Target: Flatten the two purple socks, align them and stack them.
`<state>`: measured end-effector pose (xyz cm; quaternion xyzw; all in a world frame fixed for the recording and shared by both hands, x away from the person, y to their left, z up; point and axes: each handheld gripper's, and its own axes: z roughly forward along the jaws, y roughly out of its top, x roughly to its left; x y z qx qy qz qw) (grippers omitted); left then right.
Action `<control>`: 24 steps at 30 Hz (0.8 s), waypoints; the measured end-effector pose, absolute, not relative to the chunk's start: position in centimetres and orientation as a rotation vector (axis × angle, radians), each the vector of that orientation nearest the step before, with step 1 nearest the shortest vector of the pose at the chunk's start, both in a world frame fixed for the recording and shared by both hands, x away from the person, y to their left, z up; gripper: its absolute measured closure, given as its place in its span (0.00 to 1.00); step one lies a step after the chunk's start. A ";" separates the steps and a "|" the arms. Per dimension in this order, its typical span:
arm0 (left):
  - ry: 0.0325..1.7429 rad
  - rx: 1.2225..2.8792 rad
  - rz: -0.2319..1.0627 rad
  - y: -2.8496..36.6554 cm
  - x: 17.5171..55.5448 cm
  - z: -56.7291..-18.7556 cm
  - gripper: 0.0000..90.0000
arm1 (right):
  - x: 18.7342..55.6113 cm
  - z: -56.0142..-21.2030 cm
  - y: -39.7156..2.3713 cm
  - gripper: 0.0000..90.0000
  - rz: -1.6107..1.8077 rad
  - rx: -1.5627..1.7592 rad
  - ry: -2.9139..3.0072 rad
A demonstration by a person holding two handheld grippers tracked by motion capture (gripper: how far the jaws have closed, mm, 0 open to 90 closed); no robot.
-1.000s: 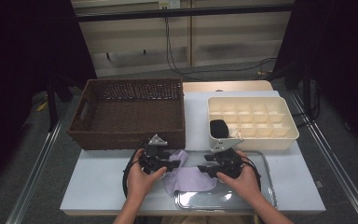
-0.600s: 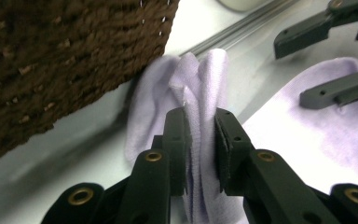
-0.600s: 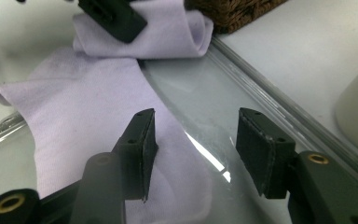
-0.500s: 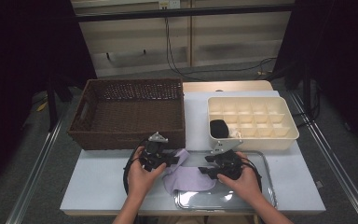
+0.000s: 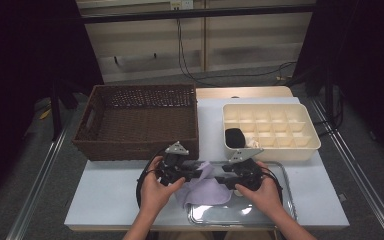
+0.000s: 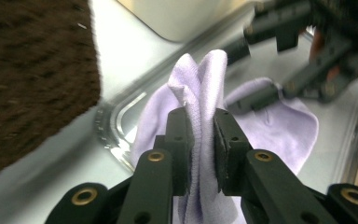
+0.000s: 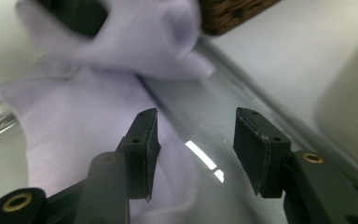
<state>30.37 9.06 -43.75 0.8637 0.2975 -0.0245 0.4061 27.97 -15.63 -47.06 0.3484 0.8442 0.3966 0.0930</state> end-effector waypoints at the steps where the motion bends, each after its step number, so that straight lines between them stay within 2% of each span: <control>1: 0.746 2.192 -0.065 9.0 30.3 -43.8 0.87 | 28.1 -46.9 -15.9 0.57 1.183 1.049 2.493; 8: 0.724 2.238 -0.103 8.0 29.6 -45.3 0.84 | 28.6 -45.8 -16.4 0.61 1.250 1.081 2.424; 12: 0.711 2.248 -0.105 7.8 29.3 -45.9 0.78 | 29.0 -45.8 -15.9 0.61 1.292 1.084 2.441; 13: 0.697 2.255 -0.101 7.8 29.2 -46.0 0.76 | 29.0 -45.9 -15.8 0.61 1.287 1.082 2.445; 17: 0.719 2.257 -0.067 8.3 29.1 -46.0 0.56 | 29.5 -46.4 -14.7 0.63 1.265 1.046 2.489; 24: 0.747 2.237 -0.085 9.3 28.7 -45.6 0.48 | 29.9 -47.0 -14.1 0.74 1.241 1.032 2.548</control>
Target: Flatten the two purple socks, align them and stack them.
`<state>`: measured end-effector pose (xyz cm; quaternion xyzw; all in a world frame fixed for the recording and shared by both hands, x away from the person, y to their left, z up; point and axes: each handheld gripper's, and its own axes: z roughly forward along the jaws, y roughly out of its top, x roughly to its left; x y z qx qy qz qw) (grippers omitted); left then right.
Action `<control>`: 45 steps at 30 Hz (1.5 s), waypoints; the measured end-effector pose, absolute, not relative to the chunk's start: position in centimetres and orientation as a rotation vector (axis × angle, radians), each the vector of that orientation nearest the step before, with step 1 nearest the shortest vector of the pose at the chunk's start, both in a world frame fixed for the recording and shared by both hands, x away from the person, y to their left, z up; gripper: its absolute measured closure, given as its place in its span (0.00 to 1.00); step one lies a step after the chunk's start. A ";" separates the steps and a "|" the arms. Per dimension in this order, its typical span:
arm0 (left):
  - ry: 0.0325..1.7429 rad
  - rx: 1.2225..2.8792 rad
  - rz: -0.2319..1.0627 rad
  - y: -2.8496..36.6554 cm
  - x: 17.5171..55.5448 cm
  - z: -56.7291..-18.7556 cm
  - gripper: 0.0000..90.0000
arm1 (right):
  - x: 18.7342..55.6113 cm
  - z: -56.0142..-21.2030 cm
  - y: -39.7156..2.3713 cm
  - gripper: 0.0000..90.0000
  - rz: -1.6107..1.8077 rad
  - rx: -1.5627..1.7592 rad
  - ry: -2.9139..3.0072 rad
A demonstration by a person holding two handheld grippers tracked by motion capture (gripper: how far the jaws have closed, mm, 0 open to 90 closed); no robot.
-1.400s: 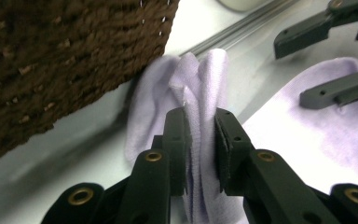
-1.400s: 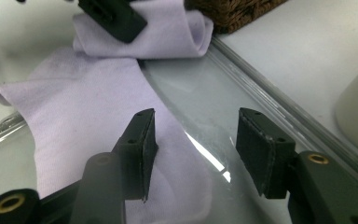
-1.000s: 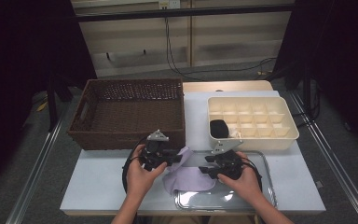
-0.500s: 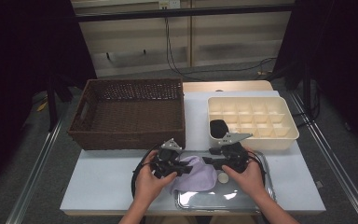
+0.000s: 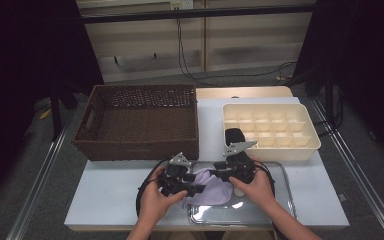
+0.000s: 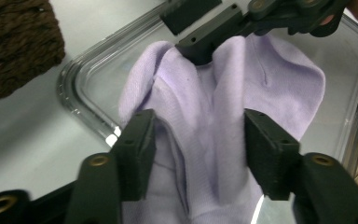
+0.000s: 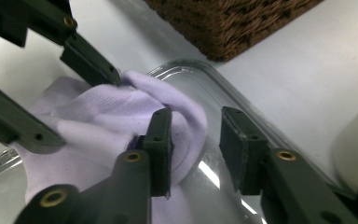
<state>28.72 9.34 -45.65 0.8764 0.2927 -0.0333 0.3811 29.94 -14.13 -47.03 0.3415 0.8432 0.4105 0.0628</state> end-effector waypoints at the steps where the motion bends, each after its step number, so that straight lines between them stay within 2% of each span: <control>1: 0.754 2.248 -0.088 9.5 28.7 -45.6 0.48 | 30.0 -47.2 -14.1 0.76 1.251 1.031 2.553; 6: 0.769 2.242 -0.093 10.1 28.4 -45.8 0.50 | 30.3 -47.8 -13.9 0.90 1.256 1.040 2.596; 9: 0.770 2.256 -0.100 10.2 28.3 -45.9 0.56 | 30.3 -47.6 -13.9 0.97 1.250 1.038 2.596; 11: 0.766 2.252 -0.115 10.2 28.3 -46.0 0.62 | 30.3 -47.6 -13.9 0.98 1.254 1.042 2.595; 16: 0.783 2.276 -0.123 10.2 28.3 -45.6 0.84 | 30.3 -47.4 -14.0 0.99 1.266 1.038 2.592; 19: 0.781 2.290 -0.094 10.3 28.3 -45.1 0.89 | 30.2 -47.3 -14.1 0.99 1.289 1.049 2.590; 31: 0.801 2.233 0.088 10.8 29.4 -44.1 0.90 | 29.4 -45.9 -14.9 0.99 1.342 1.050 2.527; 37: 0.844 2.182 0.062 11.2 30.4 -44.7 0.79 | 28.8 -46.4 -14.9 0.98 1.328 1.033 2.595; 41: 0.847 2.164 0.047 11.3 30.5 -44.6 0.78 | 28.6 -46.4 -14.8 0.91 1.321 1.021 2.622; 45: 0.836 2.162 0.026 11.1 30.5 -44.7 0.75 | 28.6 -46.2 -14.5 0.88 1.322 1.002 2.629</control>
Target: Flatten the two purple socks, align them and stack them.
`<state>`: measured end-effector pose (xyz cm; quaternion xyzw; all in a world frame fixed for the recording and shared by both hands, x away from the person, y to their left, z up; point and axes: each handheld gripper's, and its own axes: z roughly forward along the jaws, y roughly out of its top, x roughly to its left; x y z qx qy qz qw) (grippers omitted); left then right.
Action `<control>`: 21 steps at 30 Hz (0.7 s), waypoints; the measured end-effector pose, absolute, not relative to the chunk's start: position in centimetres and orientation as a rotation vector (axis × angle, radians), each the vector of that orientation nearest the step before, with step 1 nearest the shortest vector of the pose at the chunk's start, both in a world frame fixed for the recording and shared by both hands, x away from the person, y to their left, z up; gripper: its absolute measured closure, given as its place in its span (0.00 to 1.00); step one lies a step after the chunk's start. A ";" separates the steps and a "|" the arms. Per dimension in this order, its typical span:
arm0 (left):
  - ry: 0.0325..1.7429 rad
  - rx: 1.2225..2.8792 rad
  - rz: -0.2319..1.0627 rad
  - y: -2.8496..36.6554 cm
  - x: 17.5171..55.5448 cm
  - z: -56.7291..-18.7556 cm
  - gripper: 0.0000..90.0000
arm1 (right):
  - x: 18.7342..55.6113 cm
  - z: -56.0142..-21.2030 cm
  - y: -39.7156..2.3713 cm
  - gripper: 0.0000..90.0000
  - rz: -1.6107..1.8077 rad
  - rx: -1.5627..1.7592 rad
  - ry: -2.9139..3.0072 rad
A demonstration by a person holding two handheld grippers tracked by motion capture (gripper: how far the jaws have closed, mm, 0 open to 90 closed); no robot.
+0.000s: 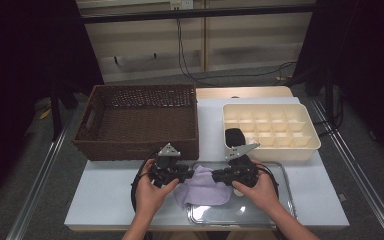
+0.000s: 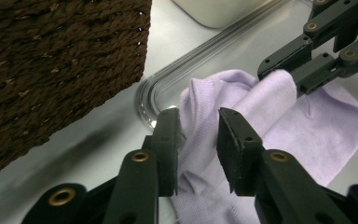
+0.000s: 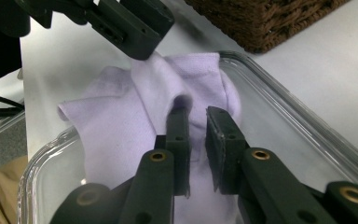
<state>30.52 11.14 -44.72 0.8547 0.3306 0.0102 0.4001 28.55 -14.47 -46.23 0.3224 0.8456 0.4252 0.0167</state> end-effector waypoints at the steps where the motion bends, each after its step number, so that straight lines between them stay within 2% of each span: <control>1: 0.842 2.155 0.024 11.1 30.5 -44.7 0.73 | 28.6 -46.2 -14.4 0.88 1.326 1.000 2.630; 5: 0.840 2.140 0.018 11.0 30.7 -44.6 0.72 | 28.5 -46.3 -14.2 0.91 1.300 0.969 2.665; 12: 0.834 2.145 0.015 10.5 30.9 -44.9 0.66 | 28.3 -46.6 -13.8 0.91 1.286 0.929 2.688; 21: 0.854 2.130 -0.004 10.2 31.1 -44.8 0.69 | 28.0 -46.9 -13.1 0.91 1.266 0.862 2.716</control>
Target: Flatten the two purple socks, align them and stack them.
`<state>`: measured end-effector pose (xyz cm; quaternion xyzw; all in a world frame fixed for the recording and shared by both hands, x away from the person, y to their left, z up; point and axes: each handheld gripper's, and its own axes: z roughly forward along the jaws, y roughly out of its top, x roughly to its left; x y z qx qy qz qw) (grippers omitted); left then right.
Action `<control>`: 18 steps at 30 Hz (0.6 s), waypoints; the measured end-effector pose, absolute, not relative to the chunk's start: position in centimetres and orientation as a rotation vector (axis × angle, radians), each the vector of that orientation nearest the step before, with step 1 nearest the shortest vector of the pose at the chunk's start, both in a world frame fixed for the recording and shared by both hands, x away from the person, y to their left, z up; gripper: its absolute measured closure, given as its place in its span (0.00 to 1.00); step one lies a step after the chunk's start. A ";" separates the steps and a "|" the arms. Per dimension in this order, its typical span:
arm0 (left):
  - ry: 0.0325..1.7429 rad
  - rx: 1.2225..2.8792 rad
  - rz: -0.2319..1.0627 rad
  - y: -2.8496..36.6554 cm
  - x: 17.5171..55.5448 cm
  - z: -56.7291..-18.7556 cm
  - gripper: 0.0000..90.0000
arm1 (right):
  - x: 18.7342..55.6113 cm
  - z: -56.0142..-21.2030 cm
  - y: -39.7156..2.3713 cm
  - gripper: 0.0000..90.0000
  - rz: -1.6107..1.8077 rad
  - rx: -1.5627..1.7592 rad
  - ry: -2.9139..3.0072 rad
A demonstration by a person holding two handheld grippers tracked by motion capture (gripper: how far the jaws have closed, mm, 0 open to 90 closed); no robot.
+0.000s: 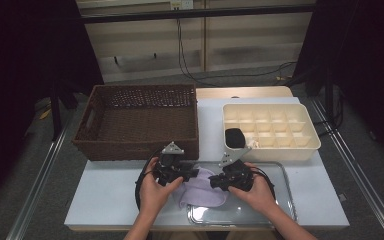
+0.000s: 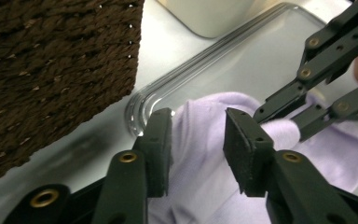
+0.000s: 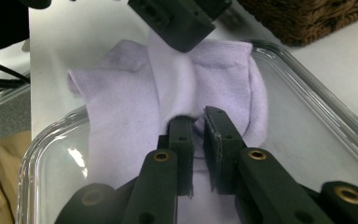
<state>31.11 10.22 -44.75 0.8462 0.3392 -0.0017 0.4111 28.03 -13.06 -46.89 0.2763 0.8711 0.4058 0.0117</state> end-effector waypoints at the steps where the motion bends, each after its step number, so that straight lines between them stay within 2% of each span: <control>1: 0.853 2.130 0.003 10.2 31.1 -44.7 0.69 | 28.0 -46.9 -13.0 0.91 1.258 0.854 2.718; 7: 0.858 2.176 -0.007 9.6 31.0 -45.5 0.73 | 27.8 -47.0 -12.7 0.90 1.256 0.846 2.719; 12: 0.863 2.213 -0.019 9.5 30.8 -45.7 0.89 | 28.0 -46.7 -12.9 0.83 1.271 0.871 2.707; 18: 0.840 2.235 -0.027 9.4 30.7 -45.4 0.97 | 29.0 -45.8 -14.1 0.79 1.272 0.939 2.584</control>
